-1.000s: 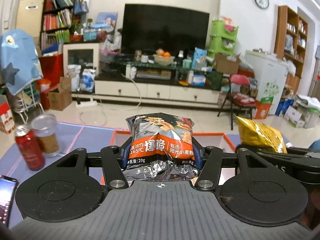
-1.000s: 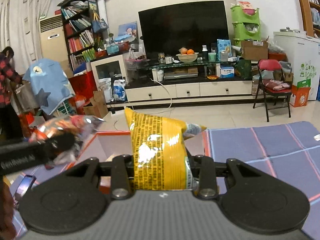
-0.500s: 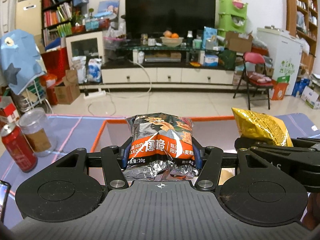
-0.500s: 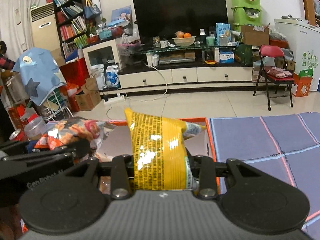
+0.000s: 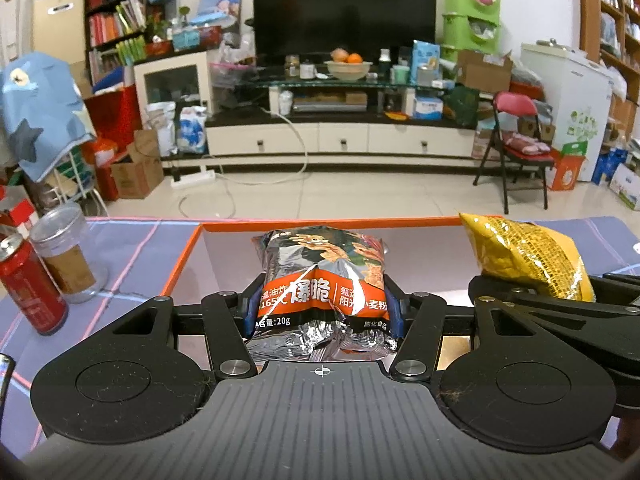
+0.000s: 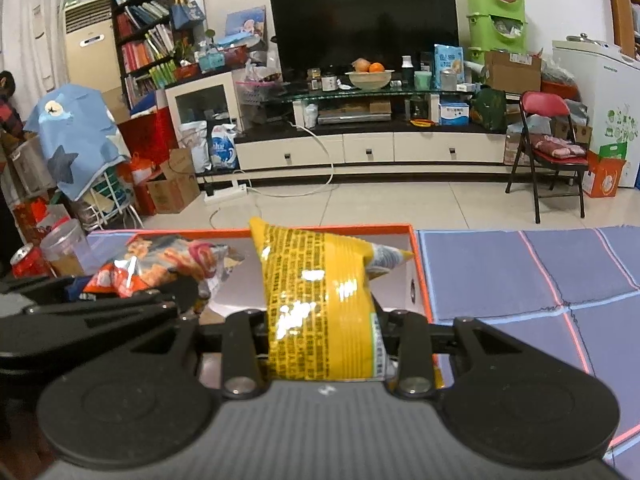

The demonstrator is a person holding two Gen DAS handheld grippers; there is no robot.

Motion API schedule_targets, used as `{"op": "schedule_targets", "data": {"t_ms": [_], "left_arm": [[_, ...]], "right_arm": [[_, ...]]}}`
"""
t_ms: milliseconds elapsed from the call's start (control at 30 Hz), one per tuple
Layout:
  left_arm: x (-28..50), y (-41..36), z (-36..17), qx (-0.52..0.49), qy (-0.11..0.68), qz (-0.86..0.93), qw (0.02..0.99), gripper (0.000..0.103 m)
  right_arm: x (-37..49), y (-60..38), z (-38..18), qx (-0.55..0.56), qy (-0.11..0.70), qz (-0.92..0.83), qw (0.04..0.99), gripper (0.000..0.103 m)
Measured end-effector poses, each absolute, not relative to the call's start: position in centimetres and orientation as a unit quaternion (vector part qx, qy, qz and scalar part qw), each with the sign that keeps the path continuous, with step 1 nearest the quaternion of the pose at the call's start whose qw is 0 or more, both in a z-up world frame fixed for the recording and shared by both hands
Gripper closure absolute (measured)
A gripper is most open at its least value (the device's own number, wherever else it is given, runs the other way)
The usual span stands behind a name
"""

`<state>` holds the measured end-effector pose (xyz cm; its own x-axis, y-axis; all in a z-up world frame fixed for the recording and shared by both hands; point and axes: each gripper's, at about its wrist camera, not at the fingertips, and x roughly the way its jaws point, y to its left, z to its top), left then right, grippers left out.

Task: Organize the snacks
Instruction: 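Carry both bags into the orange box and open both tools to release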

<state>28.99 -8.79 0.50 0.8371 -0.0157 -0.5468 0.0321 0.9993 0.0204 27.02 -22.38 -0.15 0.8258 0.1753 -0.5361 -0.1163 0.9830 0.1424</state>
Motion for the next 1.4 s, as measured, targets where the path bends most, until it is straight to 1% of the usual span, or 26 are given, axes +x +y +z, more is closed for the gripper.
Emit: {"op": "schedule_targets", "data": {"t_ms": [367, 633, 700, 1400], "left_arm": [[29.3, -6.7, 0.1, 0.009, 0.290, 0.007, 0.957, 0.081], [29.4, -7.9, -0.6, 0.017, 0.300, -0.005, 0.954, 0.081], [29.4, -8.1, -0.8, 0.021, 0.303, -0.004, 0.953, 0.080], [29.9, -8.2, -1.7, 0.024, 0.322, -0.001, 0.947, 0.079]], "right_arm": [[27.8, -21.6, -0.9, 0.053, 0.299, 0.079, 0.950, 0.067], [28.0, -21.6, -1.8, 0.042, 0.315, 0.073, 0.945, 0.067], [28.0, -21.4, -1.8, 0.038, 0.316, 0.072, 0.945, 0.067], [27.8, -21.2, -1.9, 0.030, 0.324, 0.071, 0.943, 0.067]]}}
